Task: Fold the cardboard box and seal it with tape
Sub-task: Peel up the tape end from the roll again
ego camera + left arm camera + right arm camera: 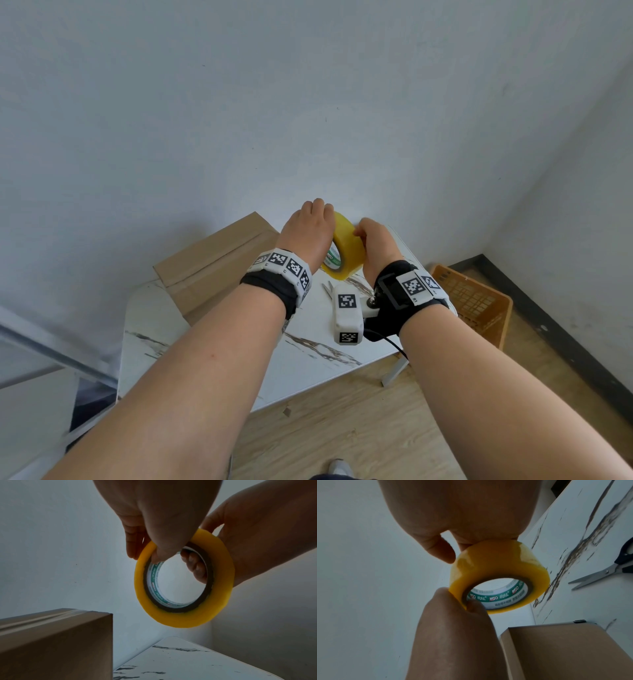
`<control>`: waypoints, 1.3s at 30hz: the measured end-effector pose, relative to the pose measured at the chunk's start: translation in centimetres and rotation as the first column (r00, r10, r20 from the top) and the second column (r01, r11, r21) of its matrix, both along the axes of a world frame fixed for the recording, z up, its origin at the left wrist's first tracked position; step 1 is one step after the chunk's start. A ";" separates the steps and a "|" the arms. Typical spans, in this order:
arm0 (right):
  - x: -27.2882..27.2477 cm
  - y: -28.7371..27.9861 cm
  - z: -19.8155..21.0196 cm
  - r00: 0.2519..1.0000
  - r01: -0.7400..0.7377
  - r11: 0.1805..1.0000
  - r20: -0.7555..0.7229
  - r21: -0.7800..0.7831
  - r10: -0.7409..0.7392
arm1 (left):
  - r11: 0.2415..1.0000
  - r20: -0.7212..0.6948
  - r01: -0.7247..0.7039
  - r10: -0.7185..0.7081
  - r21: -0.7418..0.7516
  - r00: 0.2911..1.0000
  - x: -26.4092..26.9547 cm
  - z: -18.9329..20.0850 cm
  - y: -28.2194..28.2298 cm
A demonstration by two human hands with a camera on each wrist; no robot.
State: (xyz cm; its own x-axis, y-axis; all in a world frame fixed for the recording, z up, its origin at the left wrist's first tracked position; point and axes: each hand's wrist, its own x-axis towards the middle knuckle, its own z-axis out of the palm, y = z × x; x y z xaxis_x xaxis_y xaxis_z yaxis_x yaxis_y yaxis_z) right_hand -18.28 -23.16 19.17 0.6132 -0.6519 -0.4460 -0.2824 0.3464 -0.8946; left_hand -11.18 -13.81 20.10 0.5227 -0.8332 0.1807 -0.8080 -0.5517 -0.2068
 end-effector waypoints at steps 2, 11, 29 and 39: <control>0.0 0.1 0.2 1.000 0.021 1.000 0.004 0.013 -0.021 | 1.000 0.005 0.006 -0.006 -0.002 1.000 -0.2 0.2 -0.1; -0.1 -0.8 -0.2 0.999 -0.029 0.999 -0.015 -0.041 0.028 | 1.000 0.017 0.005 -0.005 -0.007 1.000 -0.3 0.1 -0.3; 0.9 -0.8 0.7 0.989 -0.050 0.997 -0.140 -0.055 0.042 | 0.998 -0.005 0.009 -0.009 -0.069 1.000 0.5 0.0 -0.7; -0.1 -1.4 -0.6 0.994 -0.097 0.993 0.047 -0.066 0.100 | 0.979 -0.202 -0.101 0.064 -0.176 0.977 1.8 -0.4 -1.0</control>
State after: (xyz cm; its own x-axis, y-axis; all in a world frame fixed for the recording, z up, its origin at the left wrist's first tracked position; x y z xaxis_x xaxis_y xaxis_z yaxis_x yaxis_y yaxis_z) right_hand -18.37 -24.55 18.61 0.6968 -0.6131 -0.3723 -0.2662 0.2609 -0.9279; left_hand -9.38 -14.80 19.74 0.6283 -0.7477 0.2148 -0.7728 -0.6317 0.0613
